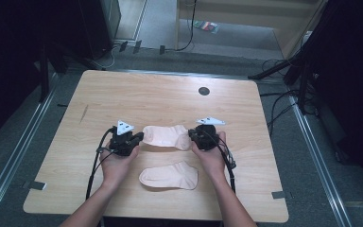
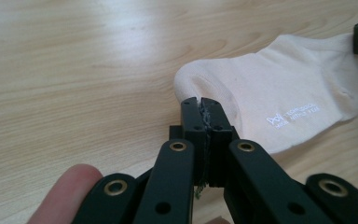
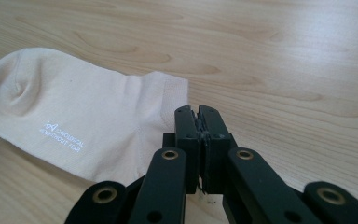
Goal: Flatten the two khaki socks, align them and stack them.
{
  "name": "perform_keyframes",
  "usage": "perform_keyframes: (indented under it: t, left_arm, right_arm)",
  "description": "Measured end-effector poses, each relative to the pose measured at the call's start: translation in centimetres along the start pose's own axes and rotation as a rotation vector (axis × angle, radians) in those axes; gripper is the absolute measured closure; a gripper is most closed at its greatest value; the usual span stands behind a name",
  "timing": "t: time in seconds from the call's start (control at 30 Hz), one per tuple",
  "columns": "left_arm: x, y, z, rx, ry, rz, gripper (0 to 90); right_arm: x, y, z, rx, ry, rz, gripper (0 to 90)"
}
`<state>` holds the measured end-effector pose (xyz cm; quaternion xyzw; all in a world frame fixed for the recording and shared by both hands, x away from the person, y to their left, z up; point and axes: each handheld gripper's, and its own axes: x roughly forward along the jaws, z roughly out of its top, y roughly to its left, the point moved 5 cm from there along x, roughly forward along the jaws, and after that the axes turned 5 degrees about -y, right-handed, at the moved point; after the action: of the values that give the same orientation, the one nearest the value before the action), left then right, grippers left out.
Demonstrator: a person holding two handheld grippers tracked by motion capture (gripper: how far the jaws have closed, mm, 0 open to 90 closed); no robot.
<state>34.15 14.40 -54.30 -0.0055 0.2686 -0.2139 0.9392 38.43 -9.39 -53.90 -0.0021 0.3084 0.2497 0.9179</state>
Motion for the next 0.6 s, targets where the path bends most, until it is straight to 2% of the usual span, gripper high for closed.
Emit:
perform_keyframes:
  t: [0.13, 0.27, 0.4, 0.6]
  left_arm:
    - [-1.8, -0.7, 0.3, 0.007, -0.030, -0.030, 90.0]
    - [-3.9, -1.8, 0.2, 0.024, -0.049, -0.063, 90.0]
    - [-5.7, -2.8, -0.7, 0.023, -0.049, -0.092, 90.0]
    - [-7.5, -4.0, -2.6, 0.014, -0.026, -0.137, 90.0]
  right_arm:
    - [-2.1, 0.6, 0.3, 0.016, -0.032, 0.006, 88.9]
    - [-4.0, 1.4, -0.1, 0.011, -0.046, 0.018, 88.9]
    - [-5.8, 2.2, -0.8, -0.006, -0.052, 0.032, 88.9]
    - [-8.0, 2.9, -2.3, -0.025, -0.035, 0.045, 88.9]
